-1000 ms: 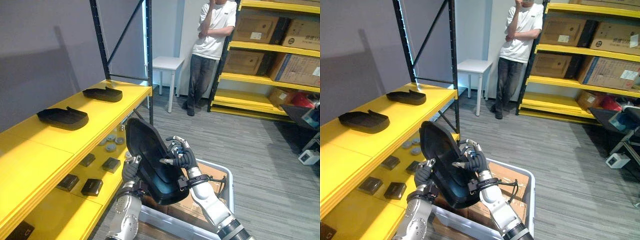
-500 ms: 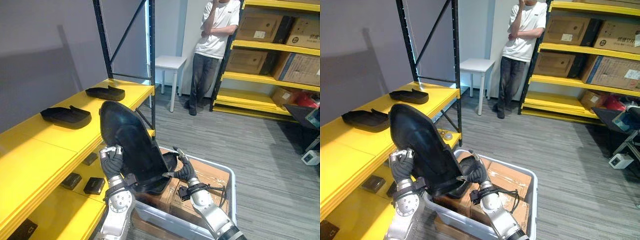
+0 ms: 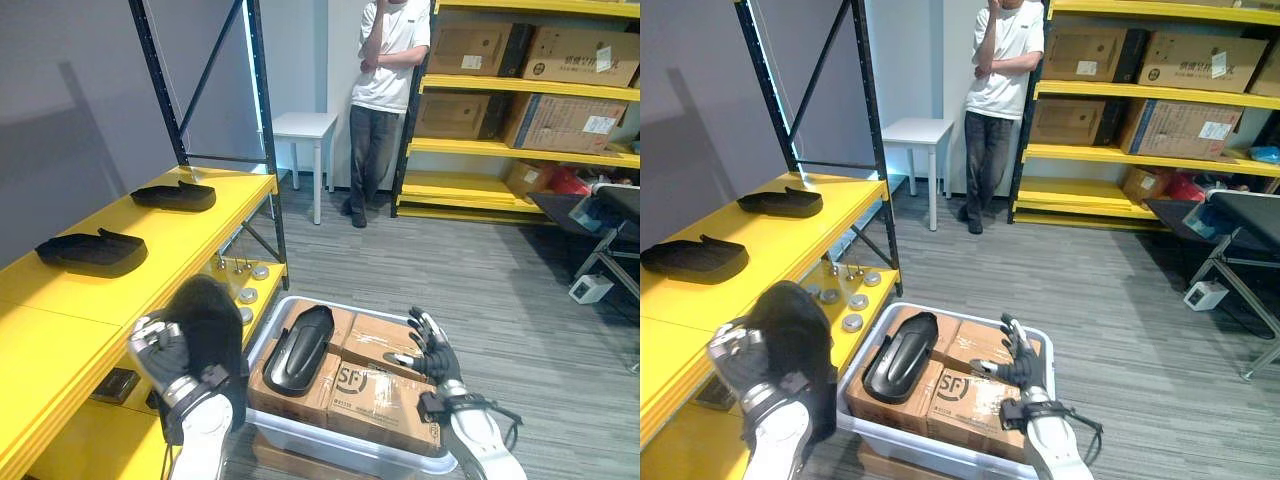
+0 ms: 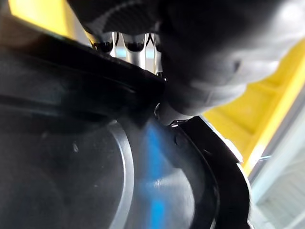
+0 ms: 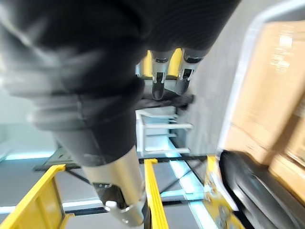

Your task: Walk over and take plastic housings, then place them on the shelf

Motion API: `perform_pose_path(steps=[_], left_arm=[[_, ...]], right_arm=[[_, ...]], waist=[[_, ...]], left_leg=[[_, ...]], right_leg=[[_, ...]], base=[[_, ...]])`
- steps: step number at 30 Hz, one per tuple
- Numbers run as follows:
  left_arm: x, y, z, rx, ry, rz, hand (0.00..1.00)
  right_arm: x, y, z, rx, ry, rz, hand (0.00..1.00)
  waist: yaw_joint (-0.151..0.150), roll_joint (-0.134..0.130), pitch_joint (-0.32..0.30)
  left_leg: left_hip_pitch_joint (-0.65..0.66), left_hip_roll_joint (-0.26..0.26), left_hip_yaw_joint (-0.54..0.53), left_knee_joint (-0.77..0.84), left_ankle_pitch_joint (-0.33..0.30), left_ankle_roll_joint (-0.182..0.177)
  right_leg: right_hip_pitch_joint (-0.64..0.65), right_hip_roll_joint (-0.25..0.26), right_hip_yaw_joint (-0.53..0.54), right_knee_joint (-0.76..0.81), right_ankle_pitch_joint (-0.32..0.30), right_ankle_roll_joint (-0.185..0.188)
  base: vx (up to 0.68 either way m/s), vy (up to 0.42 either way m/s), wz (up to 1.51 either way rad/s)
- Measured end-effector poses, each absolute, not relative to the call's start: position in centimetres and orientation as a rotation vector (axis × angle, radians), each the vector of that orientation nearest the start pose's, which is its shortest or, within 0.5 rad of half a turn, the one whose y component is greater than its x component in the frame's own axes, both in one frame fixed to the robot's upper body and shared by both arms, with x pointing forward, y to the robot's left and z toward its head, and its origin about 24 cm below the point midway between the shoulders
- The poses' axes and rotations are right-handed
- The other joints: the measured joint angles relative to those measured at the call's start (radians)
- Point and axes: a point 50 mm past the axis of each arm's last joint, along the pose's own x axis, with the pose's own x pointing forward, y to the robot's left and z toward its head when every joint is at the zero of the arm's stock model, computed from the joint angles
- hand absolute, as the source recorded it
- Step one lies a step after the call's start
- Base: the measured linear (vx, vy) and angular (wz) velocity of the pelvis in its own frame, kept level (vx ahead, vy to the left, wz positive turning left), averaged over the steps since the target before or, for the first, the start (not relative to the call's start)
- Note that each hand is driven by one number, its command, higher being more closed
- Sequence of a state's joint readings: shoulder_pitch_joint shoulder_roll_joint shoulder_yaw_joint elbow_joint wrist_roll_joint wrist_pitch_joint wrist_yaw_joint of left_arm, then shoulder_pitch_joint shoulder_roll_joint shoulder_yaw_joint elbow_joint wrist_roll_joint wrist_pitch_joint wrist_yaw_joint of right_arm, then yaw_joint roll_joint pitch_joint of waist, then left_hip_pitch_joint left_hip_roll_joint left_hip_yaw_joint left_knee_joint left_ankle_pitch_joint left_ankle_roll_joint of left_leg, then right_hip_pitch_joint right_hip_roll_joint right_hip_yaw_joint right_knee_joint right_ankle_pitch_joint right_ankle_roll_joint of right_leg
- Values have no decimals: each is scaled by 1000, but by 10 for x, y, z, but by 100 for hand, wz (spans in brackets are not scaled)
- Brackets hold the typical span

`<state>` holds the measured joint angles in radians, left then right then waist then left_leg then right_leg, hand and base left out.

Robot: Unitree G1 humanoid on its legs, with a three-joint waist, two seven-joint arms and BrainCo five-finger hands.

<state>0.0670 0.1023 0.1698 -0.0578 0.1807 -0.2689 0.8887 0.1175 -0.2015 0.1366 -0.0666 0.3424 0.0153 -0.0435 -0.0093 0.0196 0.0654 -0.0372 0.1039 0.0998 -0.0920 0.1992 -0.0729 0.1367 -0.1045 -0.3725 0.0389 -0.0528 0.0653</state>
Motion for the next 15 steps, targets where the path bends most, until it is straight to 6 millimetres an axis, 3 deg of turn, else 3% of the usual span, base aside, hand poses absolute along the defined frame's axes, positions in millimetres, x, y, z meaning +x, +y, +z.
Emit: perform_pose_path(steps=[3,7,11,15], left_arm=[[193,255,76,206,-387,1074,100],[178,258,83,156,-433,1093,100],[169,256,98,111,-507,1032,100],[157,262,107,73,-542,974,100]], right_arm=[[225,-159,24,164,113,77,0],[224,-159,21,153,122,59,0],[224,-161,20,154,121,-7,0],[225,-167,21,170,116,-68,0]], waist=[[11,5,1],[39,6,0],[31,6,1],[57,7,8]], left_leg=[[-6,-9,-45,0,1,3],[-11,-27,-81,0,3,6],[-14,-35,33,0,-2,16],[-21,-88,42,0,-4,71]], right_leg=[[-2,-10,-45,53,-39,4],[4,-30,-90,92,-74,11],[55,-65,-192,93,-90,36],[75,-120,-243,116,-108,63]], base=[[20,-34,48],[41,-22,39],[58,2,67],[76,56,43]])
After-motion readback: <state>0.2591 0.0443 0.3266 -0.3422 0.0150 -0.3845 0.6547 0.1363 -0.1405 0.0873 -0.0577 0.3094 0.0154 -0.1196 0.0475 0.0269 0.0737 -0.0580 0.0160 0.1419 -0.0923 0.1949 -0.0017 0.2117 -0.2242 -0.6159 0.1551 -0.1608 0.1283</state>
